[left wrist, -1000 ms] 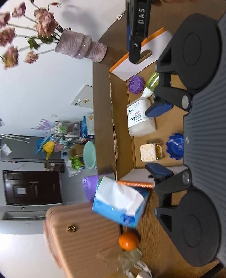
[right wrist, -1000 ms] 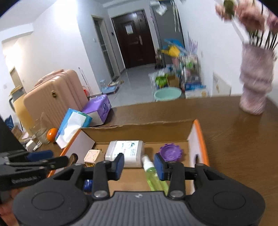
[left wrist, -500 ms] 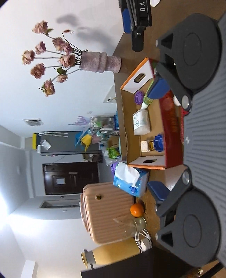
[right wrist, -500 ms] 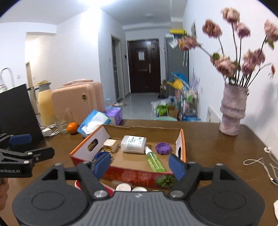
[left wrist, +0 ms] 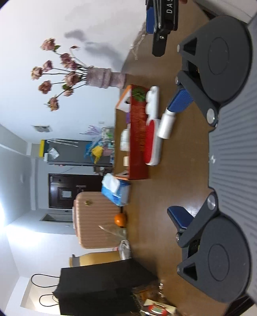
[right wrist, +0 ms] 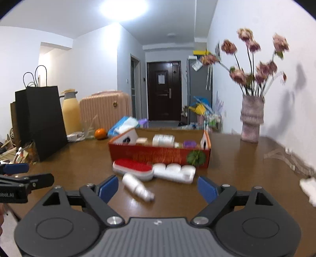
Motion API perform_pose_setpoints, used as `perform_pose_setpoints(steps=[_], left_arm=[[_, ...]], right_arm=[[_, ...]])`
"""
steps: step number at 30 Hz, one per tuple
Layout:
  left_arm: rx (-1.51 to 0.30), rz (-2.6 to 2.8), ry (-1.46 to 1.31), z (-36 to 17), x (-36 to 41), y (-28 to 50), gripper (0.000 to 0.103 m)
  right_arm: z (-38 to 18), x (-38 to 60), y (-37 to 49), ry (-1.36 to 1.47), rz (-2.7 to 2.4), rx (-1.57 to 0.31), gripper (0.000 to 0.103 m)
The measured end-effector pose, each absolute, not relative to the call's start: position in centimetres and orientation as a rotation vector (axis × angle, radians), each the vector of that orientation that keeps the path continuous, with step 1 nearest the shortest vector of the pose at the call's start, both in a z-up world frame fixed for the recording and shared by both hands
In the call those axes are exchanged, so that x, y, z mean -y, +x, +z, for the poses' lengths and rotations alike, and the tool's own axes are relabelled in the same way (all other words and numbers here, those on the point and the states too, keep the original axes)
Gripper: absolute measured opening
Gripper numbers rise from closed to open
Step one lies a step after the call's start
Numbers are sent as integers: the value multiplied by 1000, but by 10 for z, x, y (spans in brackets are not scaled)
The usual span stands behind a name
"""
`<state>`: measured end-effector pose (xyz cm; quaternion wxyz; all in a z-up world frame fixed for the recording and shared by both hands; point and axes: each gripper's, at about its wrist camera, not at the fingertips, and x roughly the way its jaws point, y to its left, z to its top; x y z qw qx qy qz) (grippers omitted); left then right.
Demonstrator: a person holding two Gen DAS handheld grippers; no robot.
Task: Organize rigid objects
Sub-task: 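Withdraw both tools from the box toward the remaining table items, then reach the right tool to a white round cap and close on it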
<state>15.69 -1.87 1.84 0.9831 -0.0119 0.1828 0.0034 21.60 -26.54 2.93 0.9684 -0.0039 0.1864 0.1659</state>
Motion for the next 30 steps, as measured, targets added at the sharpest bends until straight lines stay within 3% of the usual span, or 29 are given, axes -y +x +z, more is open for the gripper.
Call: perform_pose_setpoints(steps=[11, 19, 30], left_arm=[[-372, 0, -40, 12, 16, 175, 103], [-381, 31, -60, 15, -3, 247, 102], [-376, -2, -51, 8, -20, 382, 86]], right_arm=[[11, 270, 215, -14, 295, -409, 85], [2, 277, 271, -4, 268, -446, 80], [-7, 281, 383, 1, 254, -502, 72]])
